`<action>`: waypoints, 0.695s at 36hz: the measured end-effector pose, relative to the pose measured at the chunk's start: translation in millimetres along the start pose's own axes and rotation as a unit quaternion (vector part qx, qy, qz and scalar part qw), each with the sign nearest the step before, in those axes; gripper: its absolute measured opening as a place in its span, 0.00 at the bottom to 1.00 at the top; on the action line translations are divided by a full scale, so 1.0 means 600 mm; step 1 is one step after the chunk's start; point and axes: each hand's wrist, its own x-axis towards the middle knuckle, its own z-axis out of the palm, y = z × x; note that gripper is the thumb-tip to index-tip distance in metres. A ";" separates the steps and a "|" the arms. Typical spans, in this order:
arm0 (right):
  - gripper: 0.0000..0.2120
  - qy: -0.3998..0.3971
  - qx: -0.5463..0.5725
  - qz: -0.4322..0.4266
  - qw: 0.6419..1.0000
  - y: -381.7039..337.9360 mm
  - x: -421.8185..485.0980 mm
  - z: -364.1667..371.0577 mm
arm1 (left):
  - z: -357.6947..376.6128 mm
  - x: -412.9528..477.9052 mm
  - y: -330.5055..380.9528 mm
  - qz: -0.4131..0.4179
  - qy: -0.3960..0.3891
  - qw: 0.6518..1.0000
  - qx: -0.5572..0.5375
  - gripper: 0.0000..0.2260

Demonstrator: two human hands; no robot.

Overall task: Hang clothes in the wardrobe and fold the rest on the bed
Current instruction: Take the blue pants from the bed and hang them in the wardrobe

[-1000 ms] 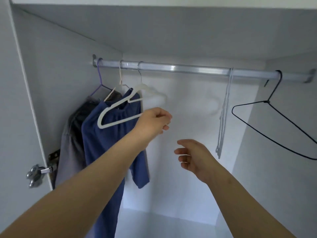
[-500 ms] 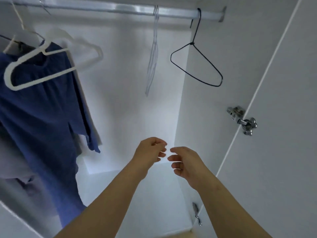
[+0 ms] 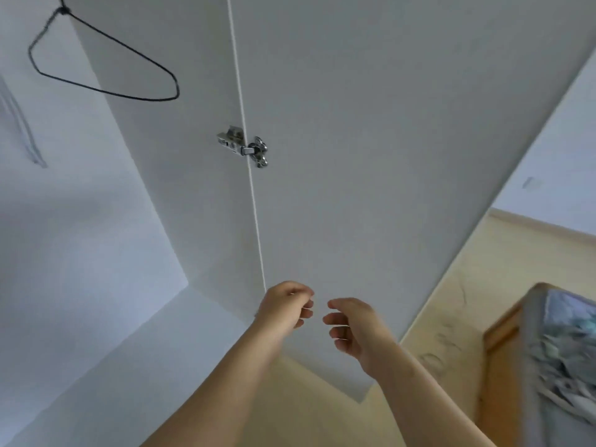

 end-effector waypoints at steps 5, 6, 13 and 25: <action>0.05 0.109 0.078 0.008 0.991 0.048 -0.053 -0.115 | 0.120 -0.016 -0.016 0.004 -0.115 0.992 0.045 0.05; 0.05 0.130 0.093 0.007 0.987 0.057 -0.064 -0.138 | 0.145 -0.022 -0.017 0.005 -0.136 0.989 0.052 0.05; 0.05 0.229 0.166 0.006 0.959 0.096 -0.126 -0.275 | 0.302 -0.073 -0.014 0.008 -0.247 0.966 0.080 0.07; 0.05 0.349 0.271 -0.007 0.897 0.156 -0.217 -0.534 | 0.588 -0.162 0.006 0.033 -0.365 0.918 0.148 0.09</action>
